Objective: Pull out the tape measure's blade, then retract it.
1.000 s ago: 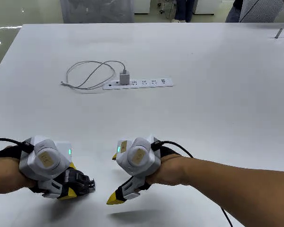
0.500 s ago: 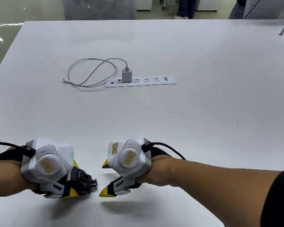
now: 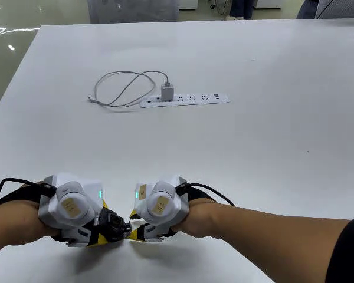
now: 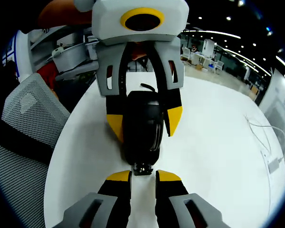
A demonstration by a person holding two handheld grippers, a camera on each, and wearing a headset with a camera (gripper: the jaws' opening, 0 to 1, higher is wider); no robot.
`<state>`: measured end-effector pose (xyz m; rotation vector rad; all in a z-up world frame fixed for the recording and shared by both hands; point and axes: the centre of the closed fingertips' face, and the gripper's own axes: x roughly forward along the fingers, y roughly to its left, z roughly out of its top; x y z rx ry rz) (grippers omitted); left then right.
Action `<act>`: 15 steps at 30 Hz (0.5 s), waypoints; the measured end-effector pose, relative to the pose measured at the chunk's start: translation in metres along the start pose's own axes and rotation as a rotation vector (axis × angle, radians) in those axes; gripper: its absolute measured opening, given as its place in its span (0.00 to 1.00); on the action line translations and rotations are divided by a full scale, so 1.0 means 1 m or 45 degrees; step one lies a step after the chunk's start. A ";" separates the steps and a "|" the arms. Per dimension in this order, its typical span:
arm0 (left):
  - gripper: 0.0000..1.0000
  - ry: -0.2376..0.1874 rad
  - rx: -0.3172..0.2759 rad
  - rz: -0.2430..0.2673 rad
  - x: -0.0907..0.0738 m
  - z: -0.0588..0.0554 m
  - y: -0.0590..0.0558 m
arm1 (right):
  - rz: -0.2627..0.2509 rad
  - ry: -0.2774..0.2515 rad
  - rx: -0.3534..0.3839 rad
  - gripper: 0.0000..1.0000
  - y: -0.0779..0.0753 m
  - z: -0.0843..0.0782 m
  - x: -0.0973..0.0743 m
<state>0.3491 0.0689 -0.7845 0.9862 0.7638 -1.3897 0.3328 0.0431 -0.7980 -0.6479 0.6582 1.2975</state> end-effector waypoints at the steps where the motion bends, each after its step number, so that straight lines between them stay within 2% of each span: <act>1: 0.35 -0.001 -0.001 -0.001 0.000 0.000 0.000 | 0.007 -0.006 0.001 0.14 0.001 0.001 0.000; 3: 0.35 0.001 -0.002 -0.003 0.000 0.000 0.000 | 0.040 -0.023 -0.001 0.14 0.004 0.004 0.001; 13: 0.35 -0.003 -0.007 -0.003 0.000 0.000 0.001 | 0.030 -0.017 -0.005 0.12 0.001 0.004 0.011; 15: 0.35 -0.008 -0.011 -0.002 0.000 0.000 0.001 | 0.040 -0.018 0.019 0.12 0.000 0.003 0.011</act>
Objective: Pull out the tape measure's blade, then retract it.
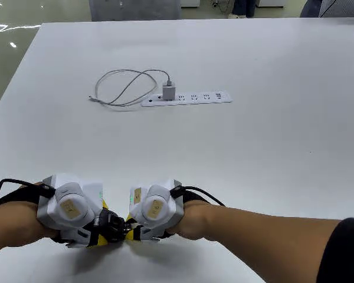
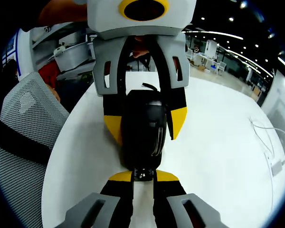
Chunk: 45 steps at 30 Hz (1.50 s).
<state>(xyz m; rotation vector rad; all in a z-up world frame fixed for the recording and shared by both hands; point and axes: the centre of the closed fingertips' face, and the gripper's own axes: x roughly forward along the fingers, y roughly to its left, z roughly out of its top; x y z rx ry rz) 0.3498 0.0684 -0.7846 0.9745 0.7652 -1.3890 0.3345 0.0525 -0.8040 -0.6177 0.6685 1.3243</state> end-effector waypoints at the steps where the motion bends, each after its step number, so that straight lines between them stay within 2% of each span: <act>1: 0.35 -0.004 -0.005 0.001 0.000 0.000 0.000 | 0.004 -0.004 0.013 0.12 -0.001 -0.001 0.000; 4: 0.35 -0.012 -0.008 0.000 0.000 0.000 0.000 | 0.021 -0.004 0.043 0.12 0.000 -0.003 0.002; 5: 0.35 -0.013 -0.007 0.000 0.000 0.000 0.000 | 0.036 -0.002 0.021 0.12 0.001 -0.003 0.002; 9: 0.35 -0.015 -0.018 0.000 0.000 0.000 0.000 | 0.053 -0.026 0.027 0.11 0.000 -0.003 0.002; 23: 0.35 -0.041 -0.034 -0.017 0.000 0.001 0.001 | 0.029 -0.018 0.020 0.09 0.001 -0.004 0.001; 45: 0.35 -0.023 -0.036 0.017 0.000 0.001 0.001 | 0.027 0.005 0.041 0.09 -0.001 -0.016 -0.011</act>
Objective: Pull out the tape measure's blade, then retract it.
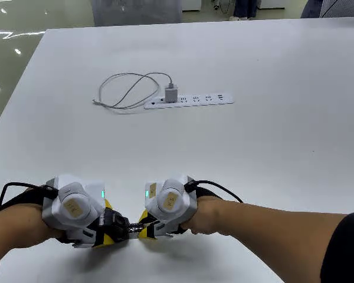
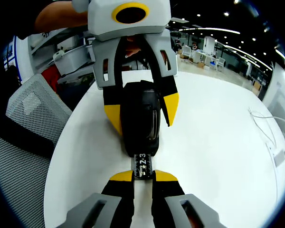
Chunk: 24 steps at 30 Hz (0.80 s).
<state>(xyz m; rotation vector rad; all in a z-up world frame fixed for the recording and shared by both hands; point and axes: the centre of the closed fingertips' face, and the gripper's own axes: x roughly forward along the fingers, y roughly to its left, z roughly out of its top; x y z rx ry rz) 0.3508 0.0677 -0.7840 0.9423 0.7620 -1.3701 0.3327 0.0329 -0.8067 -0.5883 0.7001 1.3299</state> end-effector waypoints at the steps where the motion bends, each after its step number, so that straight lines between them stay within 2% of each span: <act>1: 0.35 -0.001 0.000 0.000 0.000 0.000 0.000 | -0.001 0.000 0.001 0.09 0.000 0.000 0.000; 24: 0.35 -0.007 -0.006 0.003 0.000 0.000 0.000 | -0.009 0.032 0.021 0.09 -0.001 -0.010 -0.008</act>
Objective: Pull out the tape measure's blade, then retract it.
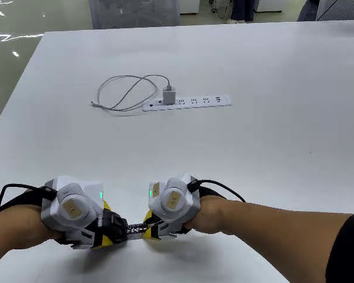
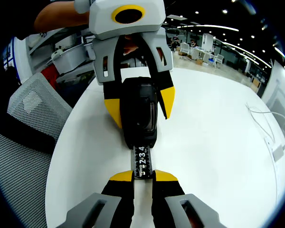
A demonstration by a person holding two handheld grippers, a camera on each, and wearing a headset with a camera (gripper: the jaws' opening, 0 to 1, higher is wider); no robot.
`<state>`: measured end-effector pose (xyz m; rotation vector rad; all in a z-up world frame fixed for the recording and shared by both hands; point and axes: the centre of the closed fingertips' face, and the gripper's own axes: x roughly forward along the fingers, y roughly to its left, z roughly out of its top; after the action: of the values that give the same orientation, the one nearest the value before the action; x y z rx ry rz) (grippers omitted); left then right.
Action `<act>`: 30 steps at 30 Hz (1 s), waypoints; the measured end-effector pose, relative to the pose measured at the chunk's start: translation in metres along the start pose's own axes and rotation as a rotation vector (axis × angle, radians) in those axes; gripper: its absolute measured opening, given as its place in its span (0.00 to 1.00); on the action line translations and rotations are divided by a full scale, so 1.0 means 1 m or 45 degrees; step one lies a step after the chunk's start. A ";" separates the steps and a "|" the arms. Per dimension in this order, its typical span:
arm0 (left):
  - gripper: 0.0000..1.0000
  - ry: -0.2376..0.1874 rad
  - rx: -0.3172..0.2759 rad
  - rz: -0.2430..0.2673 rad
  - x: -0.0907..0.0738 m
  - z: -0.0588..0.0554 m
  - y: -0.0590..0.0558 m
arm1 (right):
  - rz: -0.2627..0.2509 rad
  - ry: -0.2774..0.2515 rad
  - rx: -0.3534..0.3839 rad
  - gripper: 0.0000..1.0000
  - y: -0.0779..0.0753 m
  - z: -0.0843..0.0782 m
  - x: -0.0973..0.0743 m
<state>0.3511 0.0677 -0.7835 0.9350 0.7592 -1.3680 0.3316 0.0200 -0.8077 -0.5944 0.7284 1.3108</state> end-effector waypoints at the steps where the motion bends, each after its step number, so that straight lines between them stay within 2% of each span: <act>1: 0.35 0.000 0.000 0.001 0.000 0.000 0.000 | -0.001 0.001 -0.004 0.09 0.000 0.000 0.000; 9: 0.35 0.000 -0.009 0.002 0.000 0.000 0.001 | 0.000 0.018 -0.010 0.09 -0.001 -0.005 -0.004; 13: 0.35 0.000 -0.010 0.007 0.001 0.000 0.001 | 0.011 0.016 0.042 0.09 -0.001 -0.007 -0.008; 30: 0.35 0.001 -0.013 0.009 0.001 0.000 0.001 | 0.004 0.044 0.029 0.09 -0.002 -0.014 -0.015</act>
<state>0.3521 0.0669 -0.7839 0.9293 0.7626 -1.3566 0.3300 0.0000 -0.8055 -0.5990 0.7715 1.2959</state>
